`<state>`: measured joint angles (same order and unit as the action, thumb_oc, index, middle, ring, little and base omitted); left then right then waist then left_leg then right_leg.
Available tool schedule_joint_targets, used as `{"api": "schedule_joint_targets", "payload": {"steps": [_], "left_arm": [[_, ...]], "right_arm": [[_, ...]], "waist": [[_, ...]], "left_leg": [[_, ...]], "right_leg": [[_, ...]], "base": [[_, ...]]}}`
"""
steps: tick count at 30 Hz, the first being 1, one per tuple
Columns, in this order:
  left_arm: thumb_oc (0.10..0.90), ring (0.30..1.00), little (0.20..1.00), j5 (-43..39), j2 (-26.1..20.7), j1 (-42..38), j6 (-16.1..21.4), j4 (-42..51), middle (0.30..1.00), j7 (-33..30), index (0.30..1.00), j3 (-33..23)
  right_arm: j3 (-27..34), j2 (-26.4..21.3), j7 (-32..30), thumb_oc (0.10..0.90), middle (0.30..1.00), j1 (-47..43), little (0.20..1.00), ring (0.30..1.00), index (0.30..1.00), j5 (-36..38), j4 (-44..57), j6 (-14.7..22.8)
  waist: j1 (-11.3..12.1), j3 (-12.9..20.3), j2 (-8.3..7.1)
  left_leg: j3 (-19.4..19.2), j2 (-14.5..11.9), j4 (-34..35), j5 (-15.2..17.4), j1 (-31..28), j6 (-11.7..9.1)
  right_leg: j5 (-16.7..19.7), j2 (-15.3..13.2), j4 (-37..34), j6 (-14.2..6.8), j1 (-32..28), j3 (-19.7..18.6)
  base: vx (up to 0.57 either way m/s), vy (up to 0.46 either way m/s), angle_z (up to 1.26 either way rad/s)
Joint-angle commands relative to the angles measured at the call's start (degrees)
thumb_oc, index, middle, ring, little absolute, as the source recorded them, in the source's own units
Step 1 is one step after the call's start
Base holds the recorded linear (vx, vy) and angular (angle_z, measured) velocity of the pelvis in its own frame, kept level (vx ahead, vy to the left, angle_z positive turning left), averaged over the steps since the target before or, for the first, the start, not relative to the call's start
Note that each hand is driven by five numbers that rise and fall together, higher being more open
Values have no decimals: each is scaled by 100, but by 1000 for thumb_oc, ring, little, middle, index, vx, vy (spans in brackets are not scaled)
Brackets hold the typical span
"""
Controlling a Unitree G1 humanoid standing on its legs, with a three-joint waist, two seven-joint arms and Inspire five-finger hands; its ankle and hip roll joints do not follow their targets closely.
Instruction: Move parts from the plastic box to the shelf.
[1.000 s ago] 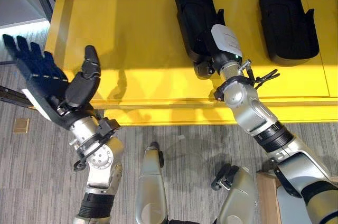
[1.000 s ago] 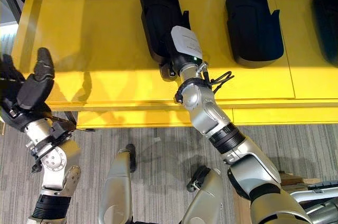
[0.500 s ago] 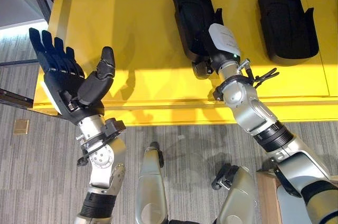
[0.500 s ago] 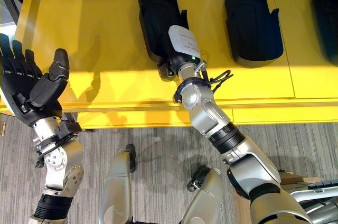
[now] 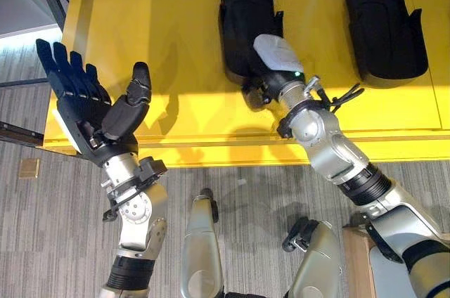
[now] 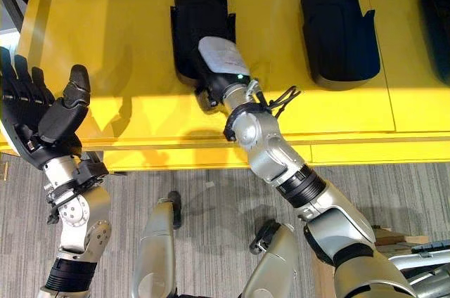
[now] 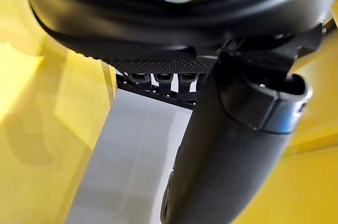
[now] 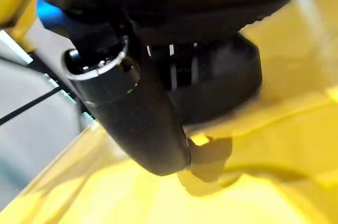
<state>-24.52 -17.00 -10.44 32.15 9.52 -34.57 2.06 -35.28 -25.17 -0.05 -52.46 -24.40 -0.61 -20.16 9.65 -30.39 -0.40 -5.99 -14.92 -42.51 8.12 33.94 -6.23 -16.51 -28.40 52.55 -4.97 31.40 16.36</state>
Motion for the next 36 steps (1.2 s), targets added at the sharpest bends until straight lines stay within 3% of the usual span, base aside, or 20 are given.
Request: {"api": "schedule_joint_targets", "payload": {"steps": [1,10,15,18,21,28,32,36], "left_arm": [[900,1000,1000,-49,-136,-251,561,1285,1000,-223,1000,-236],[900,1000,1000,-152,-19,-135,410,1439,1000,100,1000,-410],[900,1000,1000,-183,-36,-102,406,1498,1000,158,1000,-423],[900,1000,1000,-57,-107,-296,343,1375,1000,-107,1000,-290],[900,1000,1000,373,-139,-789,307,943,1000,-652,1000,-52],[900,1000,1000,817,-49,-1596,216,227,1000,-1266,1000,200],[900,1000,1000,971,12,-1876,144,-95,1000,-1552,1000,279],[900,1000,1000,1212,-29,-2035,61,-296,1000,-1721,1000,245]], "right_arm": [[158,413,-432,900,1000,-546,1000,1000,1000,-370,1051,756],[573,244,-221,900,1000,-461,1000,1000,1000,-769,1541,709],[790,149,-514,900,1000,-370,1000,1000,1000,-1007,1576,491],[832,125,-710,900,1000,-413,1000,1000,1000,-947,1401,560],[693,99,-1088,900,1000,-635,1000,1000,1000,-559,1171,685],[580,379,-1365,900,1000,-847,1000,1000,1000,266,993,972],[564,481,-1401,900,1000,-784,1000,1000,1000,1008,739,822],[654,433,-1153,900,1000,-556,1000,1000,1000,1010,544,1144]], "waist": [[179,162,127],[122,181,125],[78,147,154],[-1,181,174],[-143,259,165],[-377,348,196],[-474,416,186],[-530,469,137]], "left_leg": [[-456,-42,-204,681,-405,464],[-487,-15,-142,677,-487,473],[-498,-43,-90,633,-513,455],[-496,-33,-129,653,-485,462],[-553,-82,-84,603,-499,445],[-715,-186,179,433,-678,364],[-791,-203,357,355,-826,332],[-814,-225,479,288,-898,298]], "right_leg": [[443,-164,-475,-131,-200,64],[464,-151,-525,-135,-254,54],[490,-128,-573,-145,-265,18],[478,-63,-538,-140,-187,-106],[488,10,-564,-124,-160,-197],[569,120,-778,-125,-250,-289],[624,164,-952,-136,-364,-317],[680,175,-1115,-149,-464,-294]], "base": [[0,0,0],[0,0,0],[0,0,0],[-2,34,-1],[9,68,-5],[9,49,-13],[35,23,-8],[24,-21,-6]]}}
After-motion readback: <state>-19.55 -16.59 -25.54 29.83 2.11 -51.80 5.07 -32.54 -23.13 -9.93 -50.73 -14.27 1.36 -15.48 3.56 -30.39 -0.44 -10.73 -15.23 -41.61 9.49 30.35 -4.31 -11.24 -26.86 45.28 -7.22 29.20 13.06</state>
